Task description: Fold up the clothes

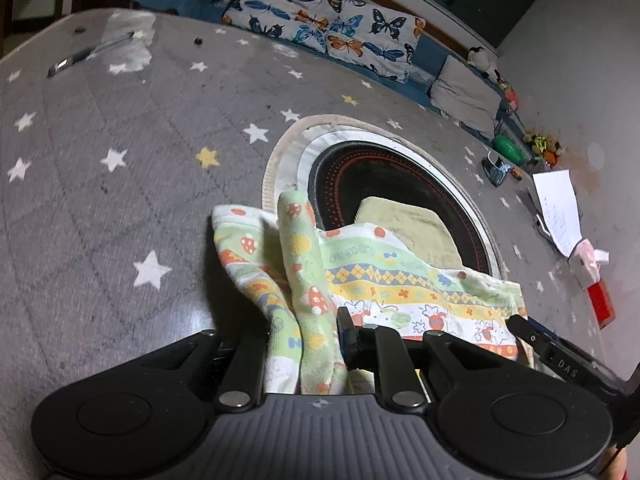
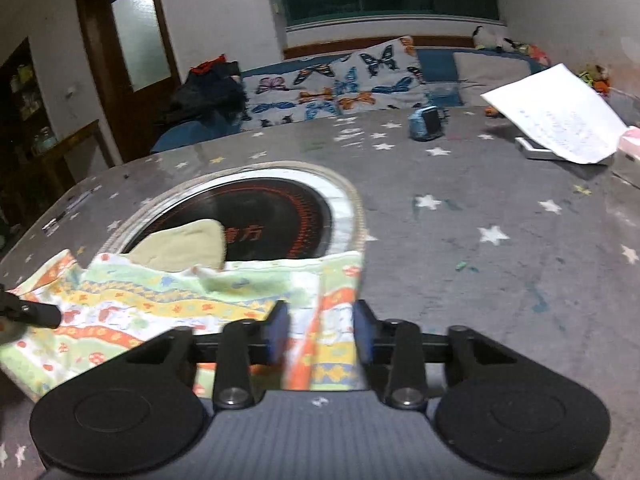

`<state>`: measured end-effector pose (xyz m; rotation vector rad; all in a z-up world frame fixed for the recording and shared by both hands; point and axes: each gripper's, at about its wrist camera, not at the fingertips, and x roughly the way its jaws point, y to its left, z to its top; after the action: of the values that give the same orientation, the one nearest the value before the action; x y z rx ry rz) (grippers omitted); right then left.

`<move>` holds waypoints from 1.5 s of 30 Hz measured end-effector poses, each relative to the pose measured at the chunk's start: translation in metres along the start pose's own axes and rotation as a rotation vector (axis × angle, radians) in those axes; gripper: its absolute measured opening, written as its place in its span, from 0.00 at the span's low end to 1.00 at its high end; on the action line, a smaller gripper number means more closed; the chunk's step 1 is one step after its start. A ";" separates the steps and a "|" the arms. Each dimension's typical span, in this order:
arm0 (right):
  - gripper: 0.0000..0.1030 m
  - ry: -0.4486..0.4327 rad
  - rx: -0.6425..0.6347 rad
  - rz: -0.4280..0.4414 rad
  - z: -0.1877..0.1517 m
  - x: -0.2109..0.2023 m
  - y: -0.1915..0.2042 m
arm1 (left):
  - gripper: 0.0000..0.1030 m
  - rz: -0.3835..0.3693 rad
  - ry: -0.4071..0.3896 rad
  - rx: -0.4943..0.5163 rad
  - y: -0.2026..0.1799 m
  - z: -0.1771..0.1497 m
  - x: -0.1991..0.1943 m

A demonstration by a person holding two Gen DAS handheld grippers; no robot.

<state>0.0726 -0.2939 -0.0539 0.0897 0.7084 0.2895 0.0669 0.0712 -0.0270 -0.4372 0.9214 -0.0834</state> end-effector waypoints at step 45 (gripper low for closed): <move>0.07 -0.259 0.043 -0.222 0.081 -0.121 -0.091 | 0.11 -0.119 -0.042 0.417 -0.230 0.045 0.039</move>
<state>0.0593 -0.4149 0.0678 0.0867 0.4625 0.0480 0.1526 -0.1331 0.0591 -0.1053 0.8105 -0.3668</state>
